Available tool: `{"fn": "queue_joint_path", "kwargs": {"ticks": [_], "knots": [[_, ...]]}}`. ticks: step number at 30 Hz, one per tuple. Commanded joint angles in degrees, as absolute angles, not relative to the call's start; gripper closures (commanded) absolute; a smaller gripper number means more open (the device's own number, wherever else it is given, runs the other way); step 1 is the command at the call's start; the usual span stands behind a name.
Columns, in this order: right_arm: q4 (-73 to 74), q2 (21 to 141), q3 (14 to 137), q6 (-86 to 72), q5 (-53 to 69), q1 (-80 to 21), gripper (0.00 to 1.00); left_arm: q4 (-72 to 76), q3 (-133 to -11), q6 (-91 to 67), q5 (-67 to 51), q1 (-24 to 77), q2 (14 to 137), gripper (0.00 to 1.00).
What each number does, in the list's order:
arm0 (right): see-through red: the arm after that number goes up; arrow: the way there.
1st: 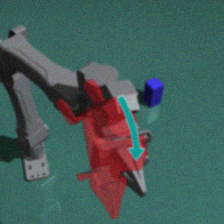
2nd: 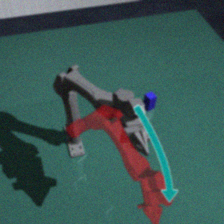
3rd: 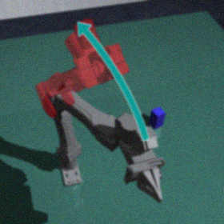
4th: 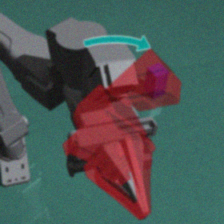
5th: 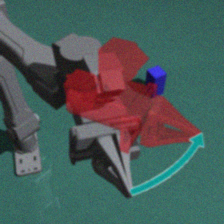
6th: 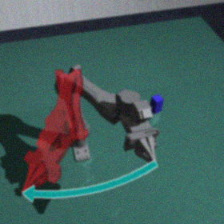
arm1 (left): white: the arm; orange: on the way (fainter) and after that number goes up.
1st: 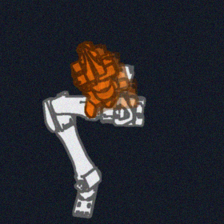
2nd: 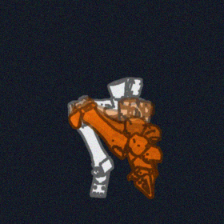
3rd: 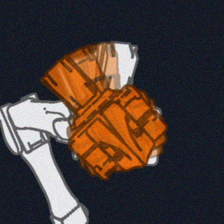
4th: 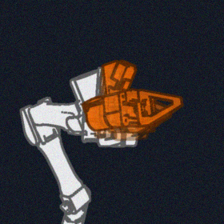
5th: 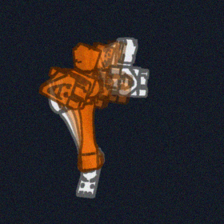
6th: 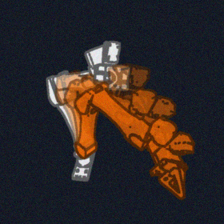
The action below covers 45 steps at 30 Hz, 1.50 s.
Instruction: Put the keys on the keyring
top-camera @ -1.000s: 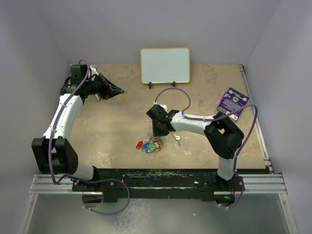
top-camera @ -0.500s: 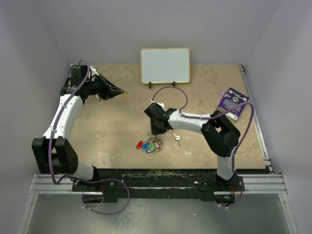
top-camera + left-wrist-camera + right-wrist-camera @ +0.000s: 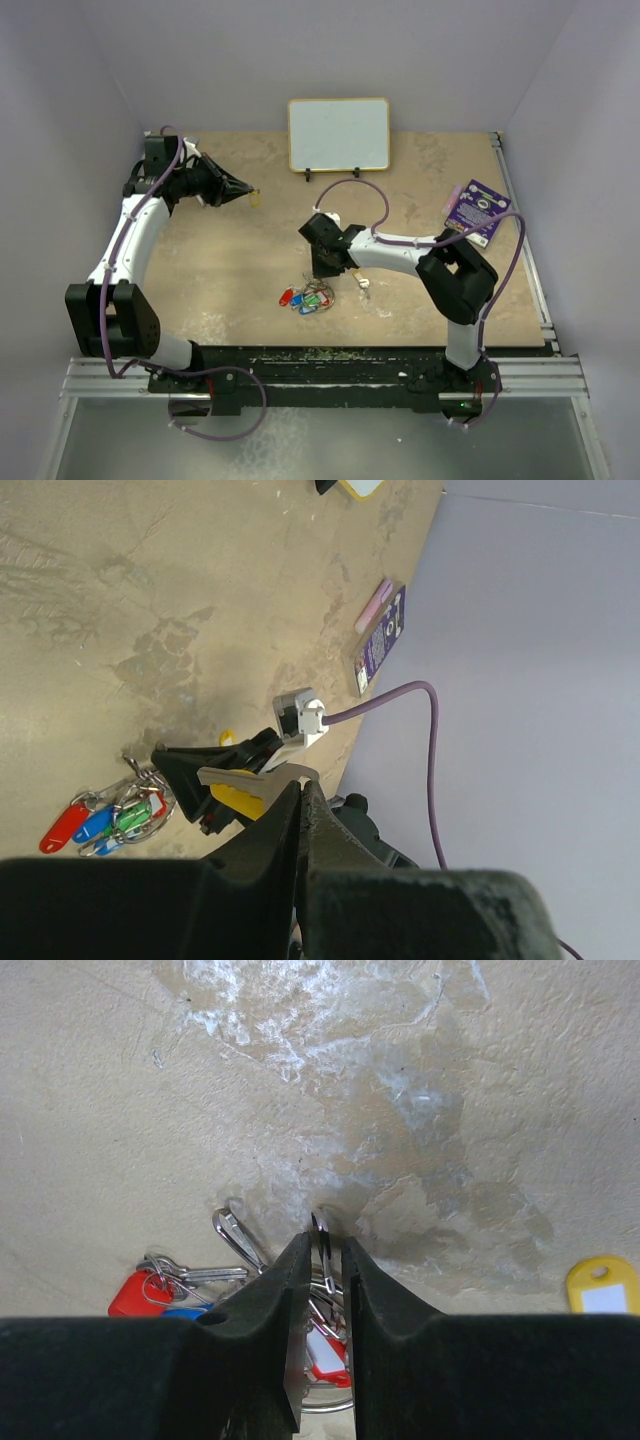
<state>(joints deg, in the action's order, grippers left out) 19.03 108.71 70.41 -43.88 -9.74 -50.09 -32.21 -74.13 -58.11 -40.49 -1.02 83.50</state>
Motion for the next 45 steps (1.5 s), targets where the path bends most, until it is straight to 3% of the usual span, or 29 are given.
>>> {"fn": "queue_joint_path", "kwargs": {"ticks": [1,9,19,22,34,38,45], "knots": [[23.71,108.46,67.63,-44.47,-11.14,-50.1,0.77,-30.06,-73.53,-59.38,-41.12,-1.53,80.94,0.98],[22.67,109.41,67.79,-43.32,-10.8,-50.1,0.8,-29.71,-73.04,-60.09,-41.4,-1.5,80.86,0.97],[21.06,109.66,67.07,-41.84,-9.03,-50.35,1.0,-29.77,-74.35,-61.44,-41.61,-1.49,82.29,0.97],[20.92,107.94,66.95,-41.52,-10.03,-50.61,1.0,-29.88,-76.98,-61.99,-41.58,-1.5,83.83,0.98],[11.76,81.94,69.96,-34.65,-23.02,-51.76,1.0,-27.82,-90.81,-70.5,-38.68,-0.02,84.54,0.98],[1.71,76.08,69.02,-29.67,-18.55,-51.77,1.0,-23.64,-85.25,-76.46,-36.49,3.21,80.04,0.98],[-10.81,72.63,69.72,-22.11,-9.75,-52.12,1.0,-25.35,-85.87,-79.28,-35.16,6.58,79.65,0.97]]}}
